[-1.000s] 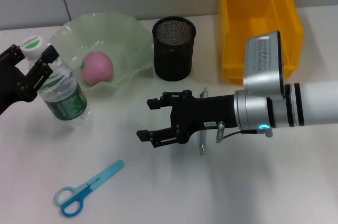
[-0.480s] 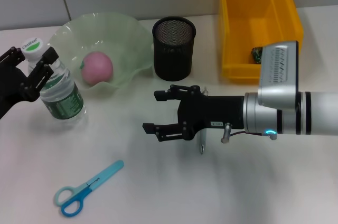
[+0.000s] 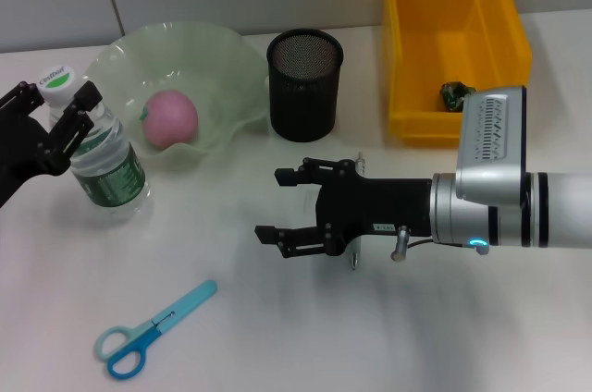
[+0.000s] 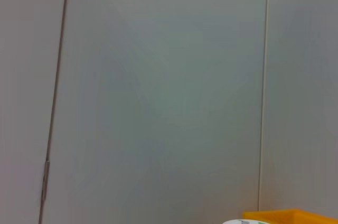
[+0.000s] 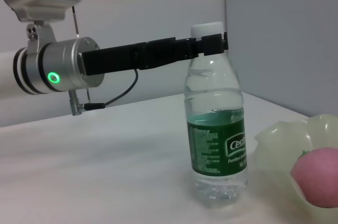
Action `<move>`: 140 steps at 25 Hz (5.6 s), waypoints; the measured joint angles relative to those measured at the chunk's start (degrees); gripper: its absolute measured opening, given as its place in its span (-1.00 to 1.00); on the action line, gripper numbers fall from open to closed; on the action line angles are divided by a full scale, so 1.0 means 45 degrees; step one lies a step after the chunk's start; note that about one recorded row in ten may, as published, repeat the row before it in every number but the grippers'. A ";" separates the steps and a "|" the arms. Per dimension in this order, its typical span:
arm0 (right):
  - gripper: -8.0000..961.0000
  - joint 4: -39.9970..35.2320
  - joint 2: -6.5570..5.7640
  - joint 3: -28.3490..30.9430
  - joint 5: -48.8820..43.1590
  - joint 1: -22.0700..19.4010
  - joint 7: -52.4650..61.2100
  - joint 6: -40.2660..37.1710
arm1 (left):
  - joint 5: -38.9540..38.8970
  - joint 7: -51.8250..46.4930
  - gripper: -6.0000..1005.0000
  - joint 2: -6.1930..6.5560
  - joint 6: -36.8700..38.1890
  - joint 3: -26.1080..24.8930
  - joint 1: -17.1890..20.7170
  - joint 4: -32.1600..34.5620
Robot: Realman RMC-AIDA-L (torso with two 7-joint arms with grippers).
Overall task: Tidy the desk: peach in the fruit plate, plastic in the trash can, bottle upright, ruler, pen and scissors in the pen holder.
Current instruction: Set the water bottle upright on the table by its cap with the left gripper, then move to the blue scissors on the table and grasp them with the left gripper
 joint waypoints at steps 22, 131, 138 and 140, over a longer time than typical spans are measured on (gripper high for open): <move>0.73 0.0242 0.0006 -0.0020 0.0006 0.0021 -0.0053 0.0199 | 0.0063 0.0362 0.01 -0.0004 -0.0508 0.0094 -0.0097 -0.0074; 0.73 -0.0168 -0.0281 0.0034 -0.0183 -0.0516 0.0823 -0.1075 | 0.2856 -0.6629 0.65 0.0238 0.3723 0.3294 0.2330 0.6163; 0.73 -0.1755 -0.0645 0.0310 -0.2304 -0.1223 0.2543 -0.1949 | 0.4640 -0.8366 0.64 0.0117 0.3742 0.3888 0.1823 0.7705; 0.73 -0.1852 -0.0684 0.0532 -0.2876 -0.1228 0.2900 -0.2126 | 0.5060 -0.9084 0.64 0.0115 0.3680 0.4293 0.1742 0.8517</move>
